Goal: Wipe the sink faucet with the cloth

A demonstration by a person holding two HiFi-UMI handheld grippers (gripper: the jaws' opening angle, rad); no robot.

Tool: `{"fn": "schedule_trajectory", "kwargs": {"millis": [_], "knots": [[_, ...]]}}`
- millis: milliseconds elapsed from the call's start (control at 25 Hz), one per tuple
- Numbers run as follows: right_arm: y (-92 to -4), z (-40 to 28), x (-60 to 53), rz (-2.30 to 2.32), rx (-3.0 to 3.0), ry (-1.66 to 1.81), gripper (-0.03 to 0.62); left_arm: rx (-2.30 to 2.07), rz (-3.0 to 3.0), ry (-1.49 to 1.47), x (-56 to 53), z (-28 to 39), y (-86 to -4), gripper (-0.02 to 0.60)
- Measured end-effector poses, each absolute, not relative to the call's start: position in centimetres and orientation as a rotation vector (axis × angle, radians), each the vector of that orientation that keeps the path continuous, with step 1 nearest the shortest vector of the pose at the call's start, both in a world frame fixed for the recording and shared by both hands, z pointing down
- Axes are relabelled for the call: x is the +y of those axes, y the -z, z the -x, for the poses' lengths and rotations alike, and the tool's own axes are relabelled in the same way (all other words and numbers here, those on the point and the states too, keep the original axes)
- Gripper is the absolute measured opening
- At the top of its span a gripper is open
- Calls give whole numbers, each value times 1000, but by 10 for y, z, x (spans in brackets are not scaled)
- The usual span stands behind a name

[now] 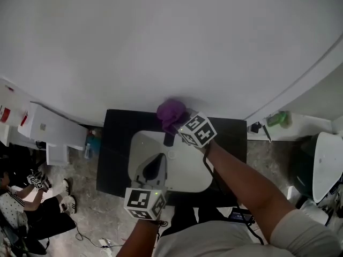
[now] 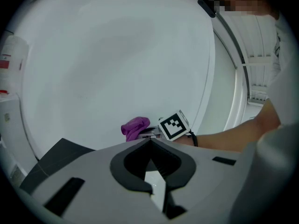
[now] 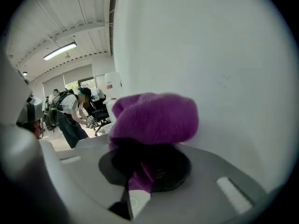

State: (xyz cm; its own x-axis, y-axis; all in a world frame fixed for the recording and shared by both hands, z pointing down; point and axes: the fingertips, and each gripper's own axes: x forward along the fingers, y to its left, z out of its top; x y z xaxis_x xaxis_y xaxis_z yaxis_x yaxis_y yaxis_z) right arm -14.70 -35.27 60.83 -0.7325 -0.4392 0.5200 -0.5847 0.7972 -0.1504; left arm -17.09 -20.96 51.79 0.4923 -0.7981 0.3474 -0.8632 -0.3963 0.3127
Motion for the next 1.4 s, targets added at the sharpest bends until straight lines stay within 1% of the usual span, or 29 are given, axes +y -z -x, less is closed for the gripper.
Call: {"fn": "schedule_trajectory", "kwargs": {"millis": [200,280,440,520,600,760,920,1080,1240,1400], "knots": [[-622,166,-277,-600,-2551,-409,46,-1381,-2273,-188,-207,186,-525,3],[-616,165,-268,-594,-2561,-388,48,-1386,-2266,-183,-206,191,-525,4],[-585,148,-328,-773,-2591,-353,48,-1394,-2274,-183,-205,194,-520,4],[-594,144,-358,-829,-2539,-374,48,-1395,-2276,-184,-205,195,-519,4],[-607,146,-362,-815,-2498,-363,48,-1391,-2278,-184,-203,193,-518,4],[-614,160,-313,-712,-2529,-335,47,-1384,-2284,-189,-201,191,-518,4],[-624,164,-254,-605,-2528,-457,48,-1378,-2287,-199,-195,191,-512,3],[-568,147,-227,-606,-2662,-536,49,-1365,-2324,-193,-193,178,-483,4],[-482,110,-225,-713,-2766,-491,51,-1352,-2369,-167,-198,162,-451,4],[-403,67,-223,-842,-2796,-420,50,-1330,-2478,-113,-210,137,-397,4]]}}
